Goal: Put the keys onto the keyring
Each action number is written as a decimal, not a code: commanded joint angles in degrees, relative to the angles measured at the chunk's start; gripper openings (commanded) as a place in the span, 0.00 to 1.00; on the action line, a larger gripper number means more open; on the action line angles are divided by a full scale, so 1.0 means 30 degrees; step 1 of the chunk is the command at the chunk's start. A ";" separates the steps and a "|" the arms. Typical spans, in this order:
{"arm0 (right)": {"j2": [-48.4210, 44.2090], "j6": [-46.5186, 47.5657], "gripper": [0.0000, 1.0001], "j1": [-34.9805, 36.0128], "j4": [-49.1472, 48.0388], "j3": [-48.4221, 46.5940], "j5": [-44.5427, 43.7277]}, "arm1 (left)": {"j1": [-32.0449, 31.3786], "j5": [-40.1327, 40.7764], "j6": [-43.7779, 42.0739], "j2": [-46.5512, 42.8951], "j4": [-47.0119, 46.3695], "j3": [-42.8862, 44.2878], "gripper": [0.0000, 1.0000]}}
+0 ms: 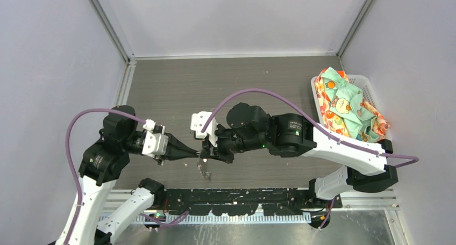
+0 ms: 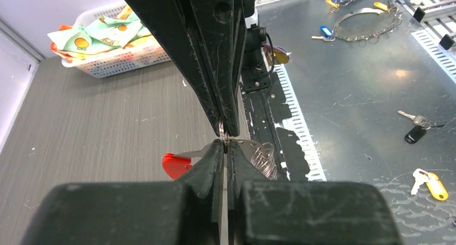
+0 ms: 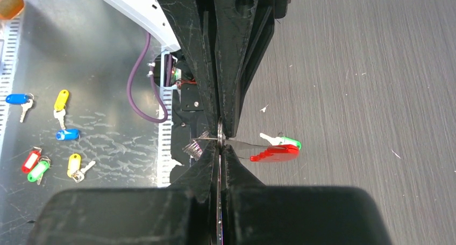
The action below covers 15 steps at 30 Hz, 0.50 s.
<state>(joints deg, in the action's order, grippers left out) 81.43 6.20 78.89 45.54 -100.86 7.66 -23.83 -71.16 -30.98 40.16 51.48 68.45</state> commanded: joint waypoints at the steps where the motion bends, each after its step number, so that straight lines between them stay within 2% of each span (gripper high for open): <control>1: 0.0168 0.0102 0.01 -0.0044 0.0527 -0.1245 0.0399 | 0.0006 -0.0743 -0.0961 -0.0006 -0.0144 0.0475 0.00; 3: -0.0003 0.0143 0.02 -0.0047 0.0376 -0.1192 0.0284 | 0.0006 -0.0969 -0.1727 -0.0229 -0.0140 0.0181 0.00; 4: -0.0243 0.0181 0.07 -0.0062 0.0062 -0.0977 0.0162 | 0.0006 -0.1172 -0.2305 -0.0394 -0.0140 0.0007 0.00; 7: -0.1976 0.0355 0.35 -0.0048 -0.2510 0.1122 -0.0537 | 0.0006 -0.1764 -0.3839 -0.0995 -0.0770 -0.0635 0.00; 9: -0.4087 0.0580 0.48 -0.0048 -0.5664 0.3509 -0.1211 | 0.0006 -0.2080 -0.3918 -0.1346 -0.1881 -0.1020 0.00; 12: -0.6690 0.0973 0.55 -0.0050 -0.9506 0.7263 -0.1542 | 0.0006 -0.2469 -0.4077 -0.1663 -0.3075 -0.1256 0.00; 15: -0.8411 0.1208 0.56 -0.0048 -1.1716 0.9323 -0.1535 | 0.0006 -0.3140 -0.4511 -0.1640 -0.3429 -0.0949 0.00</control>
<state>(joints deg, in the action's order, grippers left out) 62.65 8.21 78.89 27.14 -78.08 4.67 -23.83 -75.96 -41.28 35.46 47.18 64.69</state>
